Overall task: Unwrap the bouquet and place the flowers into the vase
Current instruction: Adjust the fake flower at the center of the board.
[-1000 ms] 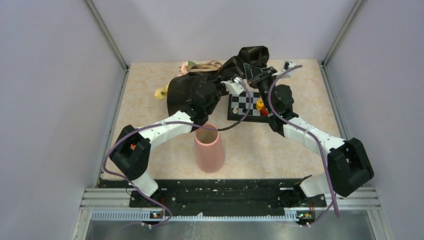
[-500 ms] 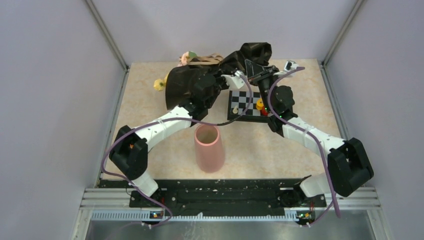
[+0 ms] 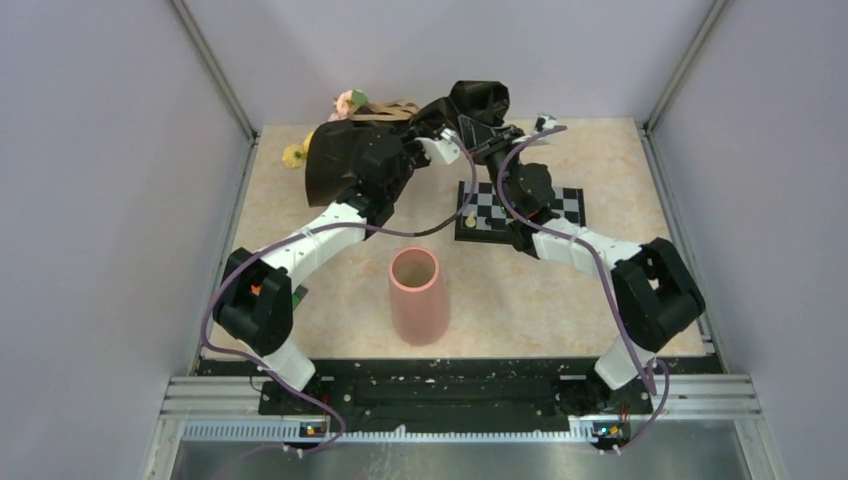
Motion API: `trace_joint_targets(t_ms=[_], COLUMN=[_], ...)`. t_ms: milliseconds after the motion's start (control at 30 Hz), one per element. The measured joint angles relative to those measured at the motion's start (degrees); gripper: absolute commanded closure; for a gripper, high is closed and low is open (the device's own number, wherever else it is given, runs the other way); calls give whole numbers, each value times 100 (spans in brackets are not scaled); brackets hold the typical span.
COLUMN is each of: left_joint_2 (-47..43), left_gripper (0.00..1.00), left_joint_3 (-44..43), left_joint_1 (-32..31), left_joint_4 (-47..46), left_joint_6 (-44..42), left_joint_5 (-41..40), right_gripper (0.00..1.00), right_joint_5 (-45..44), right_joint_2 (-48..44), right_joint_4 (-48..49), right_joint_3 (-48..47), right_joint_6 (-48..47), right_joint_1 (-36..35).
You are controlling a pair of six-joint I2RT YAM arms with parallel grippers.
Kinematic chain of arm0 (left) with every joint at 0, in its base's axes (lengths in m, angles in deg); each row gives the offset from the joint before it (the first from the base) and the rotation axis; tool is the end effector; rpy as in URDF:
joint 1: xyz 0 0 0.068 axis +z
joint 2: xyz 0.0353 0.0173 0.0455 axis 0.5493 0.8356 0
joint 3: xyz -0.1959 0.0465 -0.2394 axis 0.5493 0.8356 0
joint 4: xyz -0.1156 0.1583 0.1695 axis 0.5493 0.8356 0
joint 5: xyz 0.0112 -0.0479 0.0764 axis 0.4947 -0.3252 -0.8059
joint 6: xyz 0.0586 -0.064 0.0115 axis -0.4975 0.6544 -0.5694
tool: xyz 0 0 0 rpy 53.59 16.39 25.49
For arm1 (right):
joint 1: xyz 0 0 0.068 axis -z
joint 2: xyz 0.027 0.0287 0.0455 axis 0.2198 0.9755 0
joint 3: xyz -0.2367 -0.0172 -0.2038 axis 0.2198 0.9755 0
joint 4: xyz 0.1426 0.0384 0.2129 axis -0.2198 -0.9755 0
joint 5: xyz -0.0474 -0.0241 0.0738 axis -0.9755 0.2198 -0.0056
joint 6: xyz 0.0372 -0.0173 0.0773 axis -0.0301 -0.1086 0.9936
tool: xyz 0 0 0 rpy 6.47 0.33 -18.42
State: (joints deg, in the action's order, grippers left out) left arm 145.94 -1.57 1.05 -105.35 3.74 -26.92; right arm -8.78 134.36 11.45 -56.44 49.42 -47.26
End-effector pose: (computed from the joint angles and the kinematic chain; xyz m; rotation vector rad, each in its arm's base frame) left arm 0.3804 -0.2227 0.3798 1.0140 1.2850 0.4585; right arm 0.3449 0.2129 0.3954 0.3438 1.1861 1.0459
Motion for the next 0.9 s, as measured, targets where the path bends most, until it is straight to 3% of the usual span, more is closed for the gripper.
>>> trace_joint_targets(t_ms=[433, 500, 767, 900], left_joint_2=[0, 2, -4, -120], left_gripper=[99, 91, 37, 25], left_joint_3=[907, 916, 916, 935], left_joint_1=[337, 334, 345, 409], left_joint_4=[-173, -177, -2, 258], left_joint_6=[413, 518, 1106, 1388], left_joint_5=[-374, -415, -603, -772], right_gripper=[100, 100, 100, 100], right_joint_5=[262, 254, 229, 146], right_joint_2=[1036, 1036, 1054, 1058], right_joint_4=[313, 361, 503, 479], right_joint_3=[-181, -129, 122, 249], right_joint_6=[0, -11, -13, -15], right_joint_1=[-227, -240, -273, -337])
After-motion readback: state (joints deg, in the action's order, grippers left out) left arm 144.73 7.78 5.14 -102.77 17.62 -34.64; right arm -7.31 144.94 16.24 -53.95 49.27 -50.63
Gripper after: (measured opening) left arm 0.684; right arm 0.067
